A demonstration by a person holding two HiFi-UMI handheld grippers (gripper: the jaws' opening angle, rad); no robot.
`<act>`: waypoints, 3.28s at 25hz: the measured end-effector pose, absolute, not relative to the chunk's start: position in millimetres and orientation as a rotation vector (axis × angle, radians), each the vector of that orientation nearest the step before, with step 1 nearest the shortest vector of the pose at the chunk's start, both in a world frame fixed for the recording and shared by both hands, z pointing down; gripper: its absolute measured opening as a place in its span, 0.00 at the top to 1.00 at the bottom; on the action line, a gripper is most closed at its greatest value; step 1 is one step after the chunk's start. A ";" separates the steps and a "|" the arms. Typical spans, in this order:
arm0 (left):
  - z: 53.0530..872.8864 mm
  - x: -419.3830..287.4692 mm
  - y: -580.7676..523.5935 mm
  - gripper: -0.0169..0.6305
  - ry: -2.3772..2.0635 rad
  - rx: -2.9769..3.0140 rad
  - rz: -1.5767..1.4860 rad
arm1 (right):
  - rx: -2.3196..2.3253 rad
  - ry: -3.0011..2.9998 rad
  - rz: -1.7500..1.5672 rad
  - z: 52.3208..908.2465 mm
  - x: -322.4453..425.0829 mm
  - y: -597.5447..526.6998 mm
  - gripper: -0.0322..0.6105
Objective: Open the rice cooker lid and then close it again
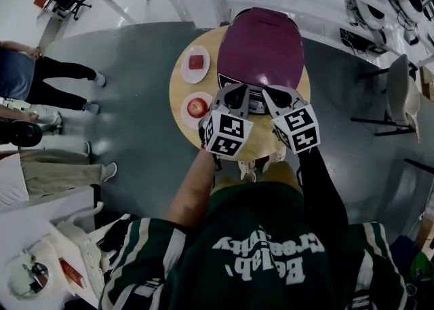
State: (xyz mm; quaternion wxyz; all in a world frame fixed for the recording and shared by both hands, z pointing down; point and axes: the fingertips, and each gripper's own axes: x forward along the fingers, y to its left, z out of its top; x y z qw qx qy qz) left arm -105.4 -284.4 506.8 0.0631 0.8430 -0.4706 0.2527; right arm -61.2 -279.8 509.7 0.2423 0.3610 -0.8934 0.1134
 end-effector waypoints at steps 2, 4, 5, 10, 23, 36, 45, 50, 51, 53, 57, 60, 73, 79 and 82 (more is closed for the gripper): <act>510.0 -107.1 -284.8 0.97 -1.416 2.537 0.776 | 0.989 -2.426 0.302 510.3 -62.5 -280.7 0.95; 513.5 -107.8 -284.8 0.97 -1.404 2.527 0.790 | 0.995 -2.415 0.299 510.3 -63.2 -281.4 0.94; 515.2 -107.6 -284.7 0.97 -1.396 2.523 0.798 | 1.001 -2.410 0.301 510.3 -63.1 -281.7 0.95; 517.1 -107.0 -285.4 0.97 -1.394 2.528 0.802 | 1.004 -2.360 0.256 513.6 -63.9 -281.7 0.95; 521.1 -107.6 -286.3 0.97 -1.381 2.488 0.786 | 1.032 -2.311 0.125 516.7 -67.3 -277.4 0.95; 513.8 -109.6 -287.2 0.97 -1.419 2.511 0.759 | 1.114 -2.351 0.087 507.6 -64.8 -278.1 0.94; 501.6 -113.3 -289.5 0.97 -1.444 2.525 0.724 | 1.164 -2.421 0.106 491.6 -62.3 -278.6 0.94; 496.2 -113.9 -289.5 0.97 -1.447 2.533 0.720 | 1.166 -2.423 0.131 491.4 -61.6 -278.1 0.94; 495.9 -113.8 -289.5 0.97 -1.446 2.534 0.720 | 1.169 -2.423 0.130 490.9 -60.8 -278.5 0.94; 495.3 -114.1 -290.2 0.97 -1.448 2.536 0.719 | 1.180 -2.427 0.130 489.3 -58.8 -280.4 0.94; 490.5 -114.7 -294.1 0.97 -1.462 2.540 0.710 | 1.208 -2.442 0.136 483.6 -53.6 -285.9 0.94; 481.5 -113.3 -297.2 0.97 -1.473 2.550 0.684 | 1.244 -2.465 0.132 472.7 -48.0 -290.2 0.94; 391.8 -117.4 -336.6 0.97 -1.589 2.596 0.389 | 1.461 -2.574 0.034 384.4 -12.4 -335.6 0.92; 349.1 -115.0 -375.5 0.97 -1.646 2.606 0.264 | 1.500 -2.621 -0.027 339.9 9.9 -374.5 0.88; 327.8 -114.2 -398.2 0.97 -1.679 2.620 0.228 | 1.497 -2.644 -0.042 321.2 18.8 -399.1 0.85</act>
